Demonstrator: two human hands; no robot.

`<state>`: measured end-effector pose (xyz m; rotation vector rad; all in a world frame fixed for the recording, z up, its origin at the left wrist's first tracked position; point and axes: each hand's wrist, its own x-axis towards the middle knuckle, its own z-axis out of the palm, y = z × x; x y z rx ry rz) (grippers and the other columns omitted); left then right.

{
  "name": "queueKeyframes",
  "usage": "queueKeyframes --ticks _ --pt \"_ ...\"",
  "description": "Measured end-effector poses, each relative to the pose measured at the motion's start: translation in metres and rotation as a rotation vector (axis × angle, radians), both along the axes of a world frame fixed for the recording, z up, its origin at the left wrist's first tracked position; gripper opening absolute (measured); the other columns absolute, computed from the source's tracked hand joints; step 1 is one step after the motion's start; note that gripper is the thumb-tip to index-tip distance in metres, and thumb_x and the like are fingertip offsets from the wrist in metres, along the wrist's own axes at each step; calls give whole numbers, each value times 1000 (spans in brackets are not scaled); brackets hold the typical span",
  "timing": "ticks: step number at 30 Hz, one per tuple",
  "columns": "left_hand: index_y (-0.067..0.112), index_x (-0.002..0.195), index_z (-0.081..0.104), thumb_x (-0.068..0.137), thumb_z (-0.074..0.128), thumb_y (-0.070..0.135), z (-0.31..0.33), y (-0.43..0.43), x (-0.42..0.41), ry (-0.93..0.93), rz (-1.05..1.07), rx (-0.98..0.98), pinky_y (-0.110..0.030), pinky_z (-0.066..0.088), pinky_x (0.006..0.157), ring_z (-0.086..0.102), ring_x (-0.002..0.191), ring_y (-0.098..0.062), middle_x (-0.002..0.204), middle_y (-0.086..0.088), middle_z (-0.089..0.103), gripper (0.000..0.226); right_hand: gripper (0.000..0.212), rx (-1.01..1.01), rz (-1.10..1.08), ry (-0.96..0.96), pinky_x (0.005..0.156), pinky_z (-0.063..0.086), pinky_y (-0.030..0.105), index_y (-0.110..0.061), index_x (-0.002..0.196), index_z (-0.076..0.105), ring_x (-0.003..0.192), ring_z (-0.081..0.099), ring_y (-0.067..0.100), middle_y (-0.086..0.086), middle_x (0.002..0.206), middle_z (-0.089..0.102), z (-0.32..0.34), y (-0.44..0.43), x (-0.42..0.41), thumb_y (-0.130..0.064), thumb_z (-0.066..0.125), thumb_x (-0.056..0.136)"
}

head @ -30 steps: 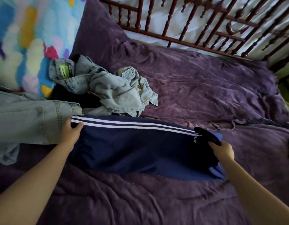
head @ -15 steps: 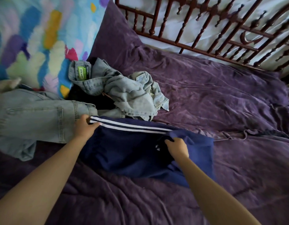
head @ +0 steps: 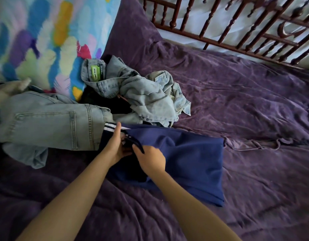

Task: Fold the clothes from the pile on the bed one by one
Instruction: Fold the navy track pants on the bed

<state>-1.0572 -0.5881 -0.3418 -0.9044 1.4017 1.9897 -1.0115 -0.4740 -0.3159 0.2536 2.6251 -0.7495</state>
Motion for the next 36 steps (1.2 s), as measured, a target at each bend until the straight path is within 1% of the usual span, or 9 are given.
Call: queueKeyframes --ticks 4,8,11,15,19,23,27,32,36 --pt "14 109 61 90 55 41 -1 -5 -7 89 2 97 -33 48 74 63 78 -18 89 -4 66 34 52 58 196 67 62 27 32 -15 57 35 78 55 32 11 75 59 -11 -5 11 -50 41 95" --pt "14 128 52 79 64 -9 6 -7 -12 446 -184 -445 -14 48 64 57 77 -6 93 -1 56 55 45 66 426 74 81 30 38 -2 90 61 105 43 32 15 107 54 -17 -4 13 -43 44 96" --pt "11 126 55 78 52 -17 5 -21 -16 600 -171 -630 -2 44 63 58 86 -12 104 -7 59 56 41 -32 445 28 91 31 39 -13 114 59 116 38 28 9 124 49 -25 9 19 -46 44 95" --pt "6 134 47 85 54 -7 -13 -42 -19 538 -111 -917 -36 41 100 50 119 -30 130 -16 53 51 44 76 106 -14 101 31 37 -23 135 46 130 32 24 1 139 41 -44 74 29 -45 41 96" --pt "-3 134 44 83 64 3 -20 -20 4 699 -225 -1296 -54 32 101 41 121 -47 133 -30 42 56 50 273 -412 -163 103 33 42 -16 140 37 131 31 34 14 143 35 -65 170 50 -33 48 94" --pt "-2 127 54 78 62 14 -34 6 41 938 -440 -1595 -64 39 90 42 117 -57 134 -38 39 52 64 156 -853 -272 106 29 48 -11 145 28 133 30 40 24 144 32 -87 251 72 -30 56 90" --pt "3 127 57 74 75 9 -46 6 51 739 -587 -1591 -68 31 93 30 127 -58 144 -34 29 56 51 -84 -912 -328 100 39 47 10 130 41 116 51 37 29 123 52 -110 281 78 -8 62 87" --pt "13 143 39 82 68 10 -48 -13 23 607 -463 -1487 -60 24 105 19 134 -51 151 -31 13 68 27 -170 -954 -295 61 40 33 18 99 61 73 55 26 17 81 57 -117 295 86 1 68 79" --pt "3 140 28 77 75 14 -54 -24 -1 359 -137 -1100 -50 37 104 38 127 -41 140 -25 36 79 11 -311 -1040 -181 63 44 39 14 84 64 73 52 26 17 77 57 -101 317 83 6 65 77"
